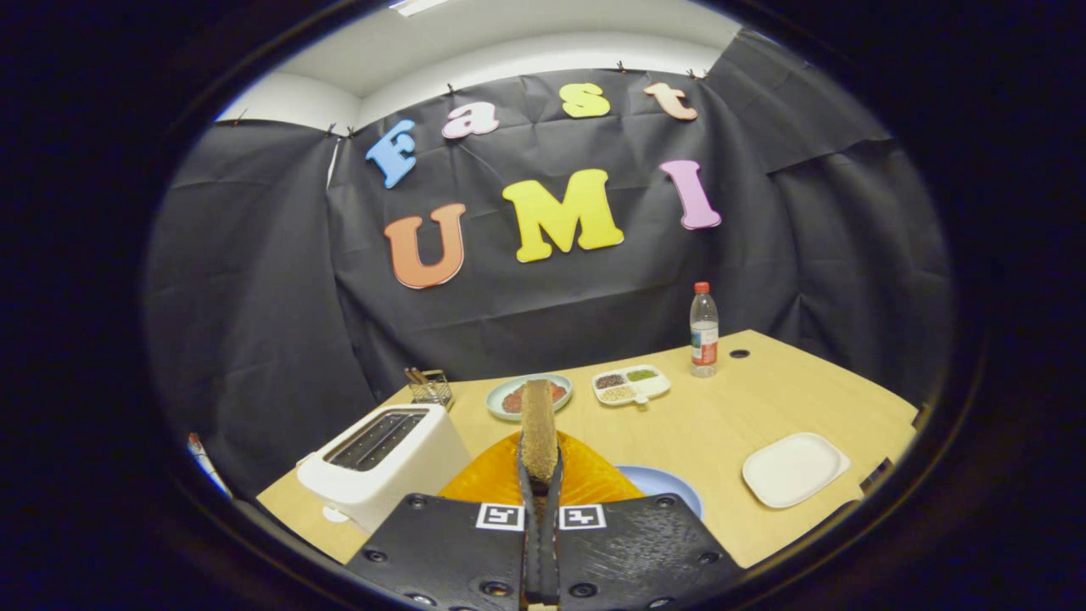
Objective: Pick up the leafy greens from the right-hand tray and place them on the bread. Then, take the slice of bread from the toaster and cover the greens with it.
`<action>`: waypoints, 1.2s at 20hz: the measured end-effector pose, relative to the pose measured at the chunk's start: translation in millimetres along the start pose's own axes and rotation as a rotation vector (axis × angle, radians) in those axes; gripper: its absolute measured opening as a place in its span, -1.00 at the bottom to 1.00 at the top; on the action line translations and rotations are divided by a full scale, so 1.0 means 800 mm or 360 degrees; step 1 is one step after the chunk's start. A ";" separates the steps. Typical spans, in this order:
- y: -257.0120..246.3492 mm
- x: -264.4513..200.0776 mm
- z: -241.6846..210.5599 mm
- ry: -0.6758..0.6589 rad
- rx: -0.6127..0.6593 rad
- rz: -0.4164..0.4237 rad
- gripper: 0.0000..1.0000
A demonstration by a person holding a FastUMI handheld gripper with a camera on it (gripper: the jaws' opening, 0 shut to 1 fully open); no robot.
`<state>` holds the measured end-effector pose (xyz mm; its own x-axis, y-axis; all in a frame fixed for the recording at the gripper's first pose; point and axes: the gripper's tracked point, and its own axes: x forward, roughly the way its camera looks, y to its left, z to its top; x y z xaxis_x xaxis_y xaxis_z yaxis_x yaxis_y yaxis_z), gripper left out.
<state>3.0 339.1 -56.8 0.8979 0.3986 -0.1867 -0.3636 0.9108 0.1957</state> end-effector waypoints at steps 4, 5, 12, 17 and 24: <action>-0.006 0.018 -0.040 0.0103 0.0077 0.0004 -0.99; -0.007 0.021 -0.048 0.0123 0.0091 0.0003 -0.99; -0.021 0.033 -0.074 0.0207 0.0255 0.0002 -0.99; -0.056 0.036 -0.081 0.0230 0.0305 -0.0055 -0.99; -0.108 0.043 -0.107 0.0315 0.0354 -0.0099 -0.56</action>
<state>44.5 283.1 -162.3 0.8431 0.3760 -0.3845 -0.2267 0.8968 0.3799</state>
